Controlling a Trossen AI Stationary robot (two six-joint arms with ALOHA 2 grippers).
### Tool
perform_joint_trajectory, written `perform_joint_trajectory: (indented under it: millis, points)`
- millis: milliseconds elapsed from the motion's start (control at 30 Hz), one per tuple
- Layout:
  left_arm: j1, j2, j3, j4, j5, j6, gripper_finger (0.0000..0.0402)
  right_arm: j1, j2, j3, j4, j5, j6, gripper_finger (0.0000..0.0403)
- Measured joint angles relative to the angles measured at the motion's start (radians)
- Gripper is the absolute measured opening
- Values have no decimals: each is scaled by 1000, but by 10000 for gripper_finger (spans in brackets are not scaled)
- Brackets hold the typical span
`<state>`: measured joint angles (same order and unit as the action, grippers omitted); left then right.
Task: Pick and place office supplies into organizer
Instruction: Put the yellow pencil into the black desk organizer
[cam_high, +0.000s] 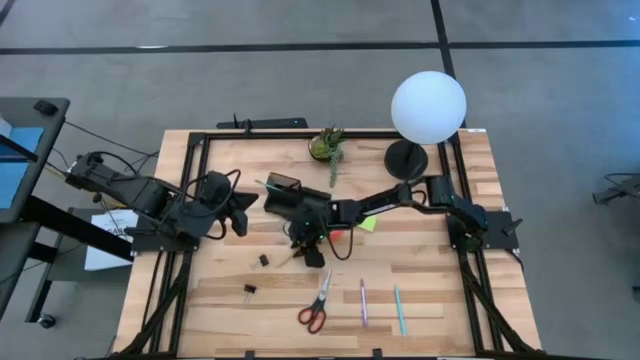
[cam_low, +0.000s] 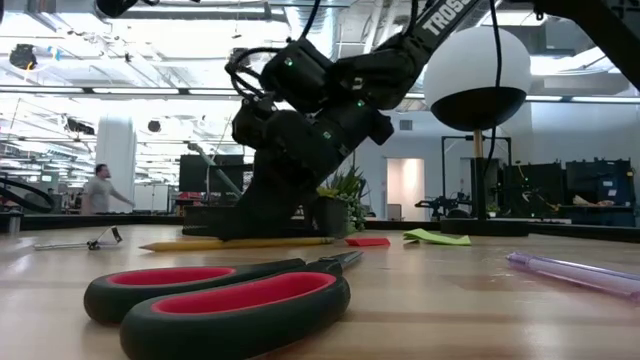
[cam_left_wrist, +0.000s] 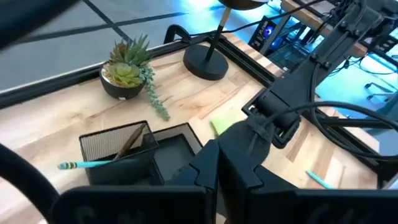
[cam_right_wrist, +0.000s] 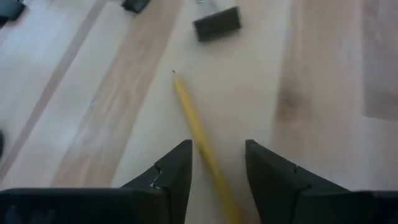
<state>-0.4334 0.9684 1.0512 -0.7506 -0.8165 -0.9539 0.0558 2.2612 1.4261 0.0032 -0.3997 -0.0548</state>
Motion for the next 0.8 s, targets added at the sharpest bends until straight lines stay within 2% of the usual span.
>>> perform_joint_trajectory:
  millis: [167,400,533,667,800]
  points:
    - [-20,0,0,38,0,-3,0,16,-55,-7,-59,42,-52,133]
    - [-63,50,0,162,-11,47,0,-13,-225,-2,-207,52,-79,131]
    - [-93,136,1,193,26,1,0,-17,-336,-3,-332,-17,-131,116]
    - [-118,241,1,244,63,-108,1,-39,-448,-2,-483,-58,-138,92]
    - [-118,372,1,347,160,-131,21,-66,-589,0,-604,-101,-159,68]
